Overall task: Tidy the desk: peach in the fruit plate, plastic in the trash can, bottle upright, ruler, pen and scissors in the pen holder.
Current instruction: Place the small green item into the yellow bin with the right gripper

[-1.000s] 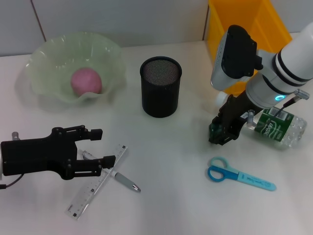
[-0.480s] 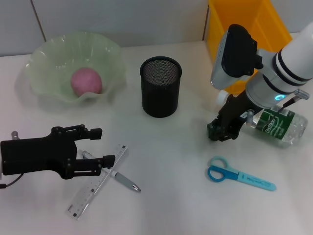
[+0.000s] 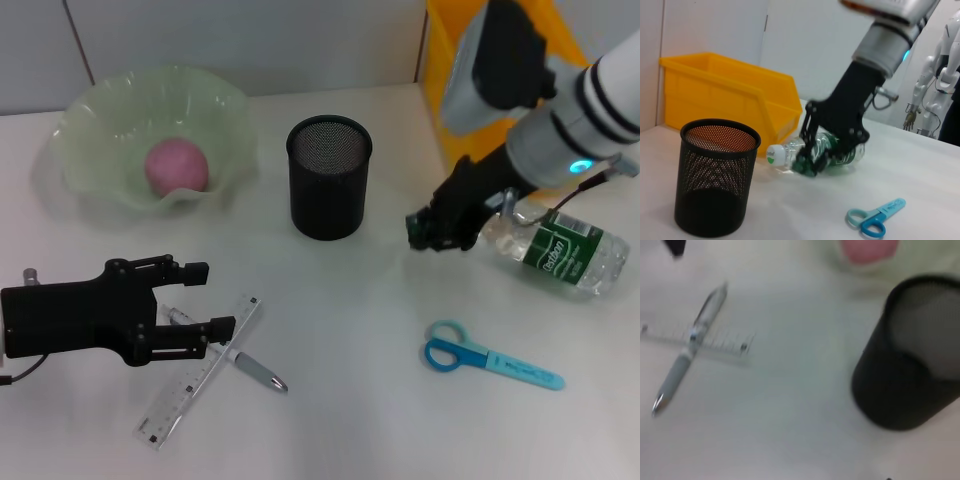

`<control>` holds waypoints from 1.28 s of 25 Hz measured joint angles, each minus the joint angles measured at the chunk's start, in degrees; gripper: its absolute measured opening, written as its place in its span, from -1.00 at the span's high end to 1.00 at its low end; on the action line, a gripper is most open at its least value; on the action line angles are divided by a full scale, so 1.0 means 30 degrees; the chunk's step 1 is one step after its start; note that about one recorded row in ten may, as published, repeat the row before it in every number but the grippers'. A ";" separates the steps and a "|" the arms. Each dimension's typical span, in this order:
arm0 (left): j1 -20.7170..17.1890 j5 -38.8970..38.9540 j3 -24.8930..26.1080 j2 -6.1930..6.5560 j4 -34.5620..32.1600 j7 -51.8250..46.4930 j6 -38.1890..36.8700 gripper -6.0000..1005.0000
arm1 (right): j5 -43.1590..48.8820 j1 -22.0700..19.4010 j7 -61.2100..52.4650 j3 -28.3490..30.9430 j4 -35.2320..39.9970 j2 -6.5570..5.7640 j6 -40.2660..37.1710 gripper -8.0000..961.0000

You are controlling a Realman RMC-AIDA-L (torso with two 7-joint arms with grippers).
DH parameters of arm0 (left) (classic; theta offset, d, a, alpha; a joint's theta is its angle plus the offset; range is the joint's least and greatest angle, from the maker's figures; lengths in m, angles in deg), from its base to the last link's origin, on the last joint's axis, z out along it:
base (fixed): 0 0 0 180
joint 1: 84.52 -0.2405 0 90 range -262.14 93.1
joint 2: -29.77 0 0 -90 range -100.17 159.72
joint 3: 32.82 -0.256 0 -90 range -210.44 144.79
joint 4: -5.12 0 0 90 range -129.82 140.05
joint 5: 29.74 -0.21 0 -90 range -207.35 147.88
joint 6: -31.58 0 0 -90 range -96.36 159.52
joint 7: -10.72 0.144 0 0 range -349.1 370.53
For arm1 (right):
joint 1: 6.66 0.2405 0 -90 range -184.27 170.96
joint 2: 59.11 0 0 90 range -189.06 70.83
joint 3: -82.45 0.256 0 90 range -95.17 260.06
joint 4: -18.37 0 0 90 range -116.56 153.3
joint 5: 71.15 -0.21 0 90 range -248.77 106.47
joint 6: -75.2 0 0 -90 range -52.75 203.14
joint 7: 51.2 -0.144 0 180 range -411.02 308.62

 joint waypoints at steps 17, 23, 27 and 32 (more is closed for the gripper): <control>0.0185 -0.0043 -0.0001 0.0057 -0.0059 0.0000 -0.0382 -0.62 | -0.3265 -0.3449 -0.2117 0.7035 0.8219 -0.0059 0.1678 0.42; 0.0205 -0.0024 -0.0001 0.0045 -0.0059 -0.0007 -0.0385 -0.62 | -0.2933 -0.3140 -0.2138 0.7131 0.4389 -0.0342 0.4844 0.41; 0.0208 -0.0009 -0.0001 0.0042 -0.0060 -0.0029 -0.0387 -0.62 | -0.2582 -0.2501 -0.2097 0.7198 0.1994 -0.0759 0.5740 0.40; 0.0207 -0.0001 -0.0001 0.0093 -0.0060 -0.0181 -0.0432 -0.62 | -0.2437 -0.1921 -0.2088 0.7264 -0.0168 -0.1205 0.6701 0.39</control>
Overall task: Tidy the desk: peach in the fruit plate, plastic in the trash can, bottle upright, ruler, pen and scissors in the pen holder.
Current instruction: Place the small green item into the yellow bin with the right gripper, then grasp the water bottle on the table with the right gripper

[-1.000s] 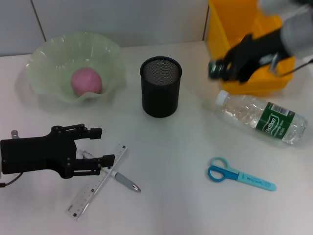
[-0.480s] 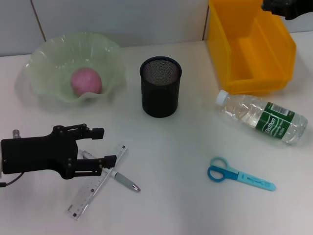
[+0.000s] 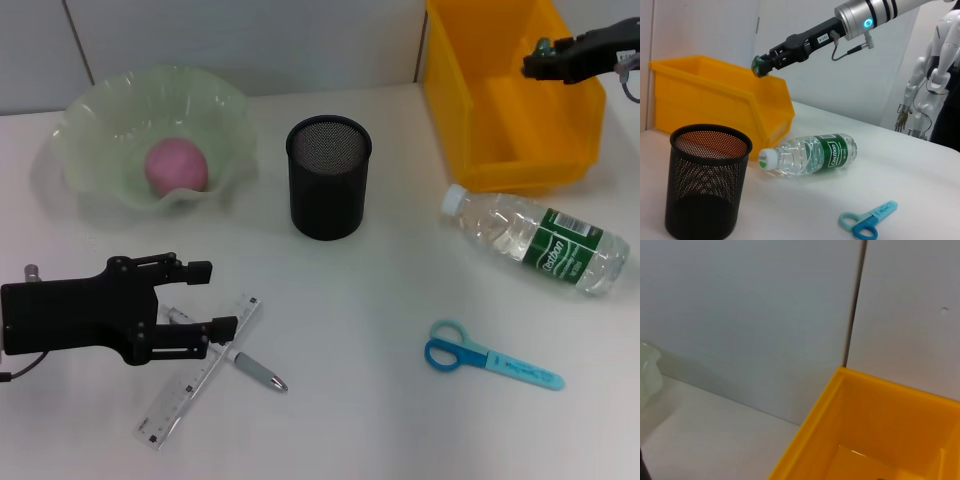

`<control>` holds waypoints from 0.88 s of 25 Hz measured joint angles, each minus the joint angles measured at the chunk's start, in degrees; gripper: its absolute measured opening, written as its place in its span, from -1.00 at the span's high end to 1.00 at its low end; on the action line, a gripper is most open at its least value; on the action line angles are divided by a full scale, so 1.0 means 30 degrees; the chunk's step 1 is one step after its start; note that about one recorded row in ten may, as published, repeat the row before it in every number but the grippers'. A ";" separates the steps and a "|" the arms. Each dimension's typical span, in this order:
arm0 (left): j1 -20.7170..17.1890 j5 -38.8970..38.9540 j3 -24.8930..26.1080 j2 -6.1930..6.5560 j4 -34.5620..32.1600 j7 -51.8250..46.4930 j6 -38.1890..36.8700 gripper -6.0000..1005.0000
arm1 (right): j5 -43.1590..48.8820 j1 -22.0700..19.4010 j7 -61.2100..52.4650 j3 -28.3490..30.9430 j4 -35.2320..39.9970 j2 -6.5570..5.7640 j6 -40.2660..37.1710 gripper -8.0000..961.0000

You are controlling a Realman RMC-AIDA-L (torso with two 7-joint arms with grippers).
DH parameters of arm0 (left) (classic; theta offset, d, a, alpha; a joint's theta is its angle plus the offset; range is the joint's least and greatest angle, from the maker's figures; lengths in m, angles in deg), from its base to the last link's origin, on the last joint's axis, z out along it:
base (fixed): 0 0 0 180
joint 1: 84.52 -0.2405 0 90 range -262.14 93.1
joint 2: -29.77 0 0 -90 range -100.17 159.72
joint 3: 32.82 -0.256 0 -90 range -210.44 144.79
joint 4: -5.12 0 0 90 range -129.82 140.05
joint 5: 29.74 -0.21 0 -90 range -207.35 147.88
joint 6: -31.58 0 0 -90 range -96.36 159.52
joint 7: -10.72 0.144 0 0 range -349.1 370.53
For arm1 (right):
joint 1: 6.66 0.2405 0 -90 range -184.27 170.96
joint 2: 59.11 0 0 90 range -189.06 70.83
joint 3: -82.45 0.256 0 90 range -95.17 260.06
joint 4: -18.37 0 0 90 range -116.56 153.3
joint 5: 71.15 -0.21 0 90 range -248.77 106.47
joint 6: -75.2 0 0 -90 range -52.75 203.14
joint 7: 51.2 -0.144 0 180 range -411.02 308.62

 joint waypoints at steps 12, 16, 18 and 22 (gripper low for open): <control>-0.0060 -0.0054 0.0001 0.0023 0.0001 -0.0011 -0.0065 -0.62 | 0.0209 0.0019 0.0044 -0.0192 0.0073 0.0142 0.0071 -0.42; -0.0100 -0.0070 0.0000 0.0053 0.0001 0.0007 -0.0069 -0.62 | 0.0169 -0.0005 0.0044 -0.0197 0.0672 0.0239 -0.0716 -0.59; -0.0105 -0.0059 0.0000 0.0053 0.0001 0.0008 -0.0070 -0.62 | 0.0068 -0.0056 -0.0149 -0.0179 0.1666 0.0299 -0.2338 -0.65; -0.0100 -0.0057 0.0001 0.0053 0.0002 0.0001 -0.0069 -0.62 | 0.0015 -0.0157 -0.0926 -0.0083 0.4408 0.0549 -0.5862 -0.65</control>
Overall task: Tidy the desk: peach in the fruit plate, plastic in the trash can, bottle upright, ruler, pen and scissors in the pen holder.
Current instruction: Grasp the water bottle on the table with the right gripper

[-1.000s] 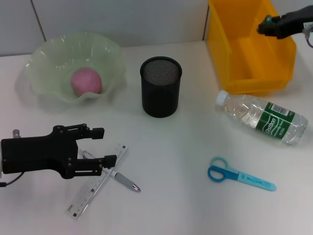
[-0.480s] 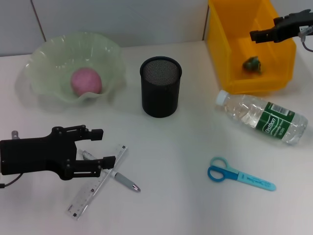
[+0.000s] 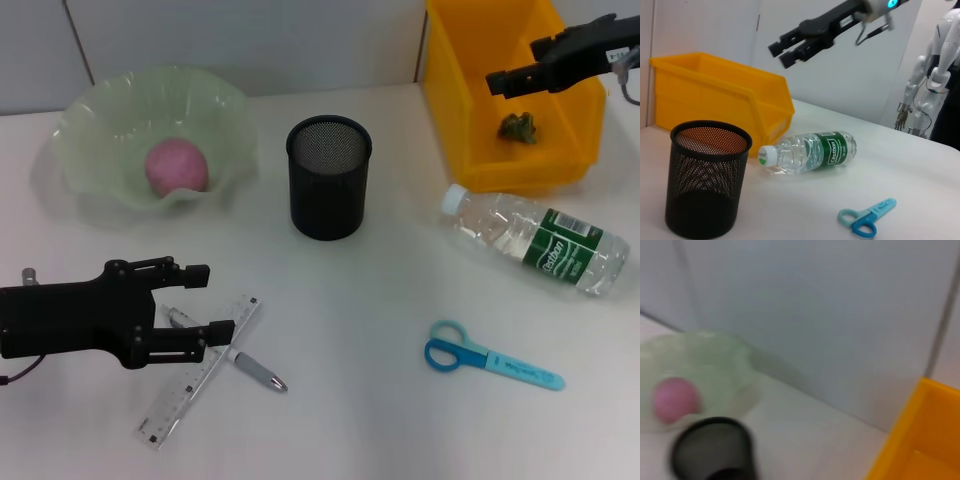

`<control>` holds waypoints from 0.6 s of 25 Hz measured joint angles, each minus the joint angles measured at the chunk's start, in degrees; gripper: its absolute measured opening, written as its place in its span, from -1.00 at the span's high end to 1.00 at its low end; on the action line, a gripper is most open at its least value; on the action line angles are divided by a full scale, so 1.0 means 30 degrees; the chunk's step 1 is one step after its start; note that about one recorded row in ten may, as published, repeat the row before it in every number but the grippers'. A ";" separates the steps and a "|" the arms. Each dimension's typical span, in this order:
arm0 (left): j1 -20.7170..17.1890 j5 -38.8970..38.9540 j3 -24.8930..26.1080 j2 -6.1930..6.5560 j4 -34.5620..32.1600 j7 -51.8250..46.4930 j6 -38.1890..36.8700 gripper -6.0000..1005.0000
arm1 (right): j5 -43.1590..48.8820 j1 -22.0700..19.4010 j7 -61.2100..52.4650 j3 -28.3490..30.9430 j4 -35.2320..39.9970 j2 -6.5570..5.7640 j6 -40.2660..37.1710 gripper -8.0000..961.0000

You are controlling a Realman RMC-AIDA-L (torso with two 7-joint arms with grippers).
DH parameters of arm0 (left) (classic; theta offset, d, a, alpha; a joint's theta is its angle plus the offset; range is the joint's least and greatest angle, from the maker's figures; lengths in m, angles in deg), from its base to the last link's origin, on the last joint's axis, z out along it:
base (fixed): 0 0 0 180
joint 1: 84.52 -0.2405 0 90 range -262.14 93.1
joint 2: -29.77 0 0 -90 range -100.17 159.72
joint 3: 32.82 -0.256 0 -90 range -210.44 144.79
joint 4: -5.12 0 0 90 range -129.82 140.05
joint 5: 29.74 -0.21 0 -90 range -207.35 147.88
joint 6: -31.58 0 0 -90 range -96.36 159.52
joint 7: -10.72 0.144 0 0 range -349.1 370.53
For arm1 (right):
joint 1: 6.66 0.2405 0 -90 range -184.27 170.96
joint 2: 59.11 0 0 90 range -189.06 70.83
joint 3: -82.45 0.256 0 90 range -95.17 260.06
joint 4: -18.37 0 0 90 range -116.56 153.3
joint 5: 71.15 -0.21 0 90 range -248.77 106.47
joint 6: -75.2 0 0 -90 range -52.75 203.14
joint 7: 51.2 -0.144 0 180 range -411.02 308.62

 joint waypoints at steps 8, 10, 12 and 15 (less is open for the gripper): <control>0.0067 0.0025 -0.0001 -0.0002 0.0000 0.0001 -0.0034 -0.62 | 0.0456 0.0407 -0.2266 0.0002 0.2648 -0.0747 -0.6754 -0.65; 0.0070 0.0035 -0.0001 -0.0002 0.0000 0.0001 -0.0053 -0.62 | 0.0964 0.0584 -0.2524 0.0111 0.2491 -0.1116 -0.7909 -0.65; 0.0077 0.0037 -0.0001 -0.0002 0.0000 0.0000 -0.0068 -0.62 | 0.1405 0.0658 -0.2537 0.0075 0.2194 -0.1399 -0.8639 -0.65; 0.0092 0.0044 -0.0001 -0.0002 -0.0001 -0.0006 -0.0085 -0.62 | 0.2153 0.0830 -0.2336 -0.0117 0.1490 -0.1646 -0.9343 -0.66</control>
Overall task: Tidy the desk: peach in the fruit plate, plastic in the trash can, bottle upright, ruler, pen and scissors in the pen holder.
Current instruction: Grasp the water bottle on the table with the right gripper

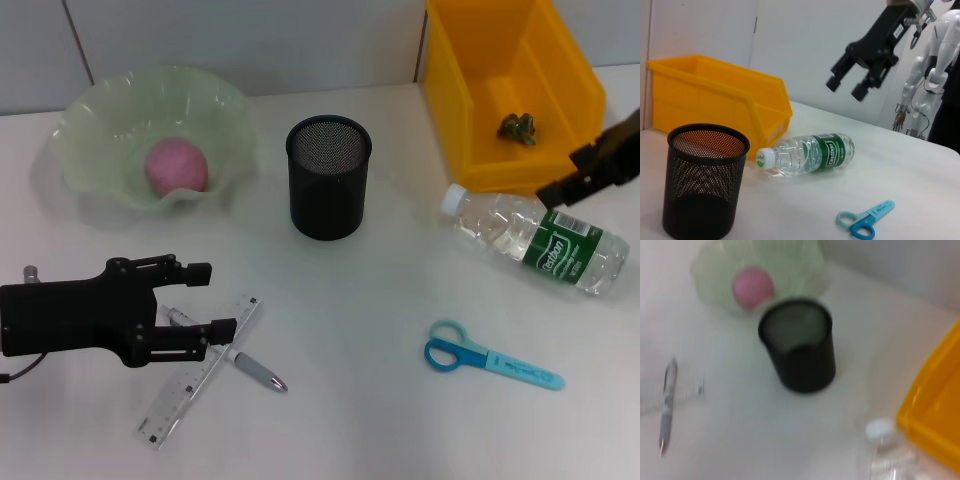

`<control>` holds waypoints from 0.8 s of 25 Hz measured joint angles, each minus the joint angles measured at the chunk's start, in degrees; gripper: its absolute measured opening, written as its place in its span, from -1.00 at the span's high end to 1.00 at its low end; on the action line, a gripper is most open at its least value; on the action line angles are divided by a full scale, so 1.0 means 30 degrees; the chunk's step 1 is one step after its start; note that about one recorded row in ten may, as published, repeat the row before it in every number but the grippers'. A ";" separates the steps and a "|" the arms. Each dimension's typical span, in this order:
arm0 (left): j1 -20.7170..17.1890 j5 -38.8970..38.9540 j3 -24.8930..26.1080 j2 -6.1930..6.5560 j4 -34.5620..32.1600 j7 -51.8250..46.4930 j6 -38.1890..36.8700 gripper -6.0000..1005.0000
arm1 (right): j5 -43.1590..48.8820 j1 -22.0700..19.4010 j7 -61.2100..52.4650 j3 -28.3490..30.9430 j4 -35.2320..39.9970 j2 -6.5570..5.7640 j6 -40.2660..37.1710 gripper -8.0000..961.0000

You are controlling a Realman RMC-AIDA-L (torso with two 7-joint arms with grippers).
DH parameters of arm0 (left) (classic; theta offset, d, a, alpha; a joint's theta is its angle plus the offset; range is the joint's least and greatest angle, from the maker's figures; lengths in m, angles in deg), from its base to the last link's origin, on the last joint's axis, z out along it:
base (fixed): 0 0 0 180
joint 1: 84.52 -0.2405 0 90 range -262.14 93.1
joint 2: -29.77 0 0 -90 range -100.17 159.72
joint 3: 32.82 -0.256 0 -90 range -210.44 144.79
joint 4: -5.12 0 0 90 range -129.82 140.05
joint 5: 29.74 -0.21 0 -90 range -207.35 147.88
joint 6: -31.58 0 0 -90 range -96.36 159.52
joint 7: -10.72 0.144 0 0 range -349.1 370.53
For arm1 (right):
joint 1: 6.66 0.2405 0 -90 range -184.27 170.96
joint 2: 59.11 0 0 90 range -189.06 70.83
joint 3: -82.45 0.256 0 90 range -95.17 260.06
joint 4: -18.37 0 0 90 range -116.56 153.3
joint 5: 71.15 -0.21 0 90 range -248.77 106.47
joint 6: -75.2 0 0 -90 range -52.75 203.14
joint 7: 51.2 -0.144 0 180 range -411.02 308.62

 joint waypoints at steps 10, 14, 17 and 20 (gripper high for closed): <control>0.0012 0.0014 0.0000 0.0000 0.0000 -0.0208 -0.0004 -0.61 | 0.2507 0.0777 0.1695 -0.0278 -0.2062 -0.0143 0.0321 -0.66; 0.0037 0.0014 -0.0001 -0.0001 0.0001 -0.0262 -0.0001 -0.61 | 0.3772 0.1070 0.1988 -0.0813 -0.3083 -0.0163 0.1139 -0.66; 0.0037 0.0015 0.0005 -0.0017 0.0000 -0.0297 -0.0001 -0.61 | 0.4589 0.1199 0.2132 -0.1420 -0.3805 -0.0157 0.1853 -0.66; 0.0037 0.0012 0.0022 -0.0028 0.0000 -0.0402 0.0000 -0.61 | 0.5104 0.1305 0.2270 -0.1826 -0.4398 -0.0101 0.2474 -0.66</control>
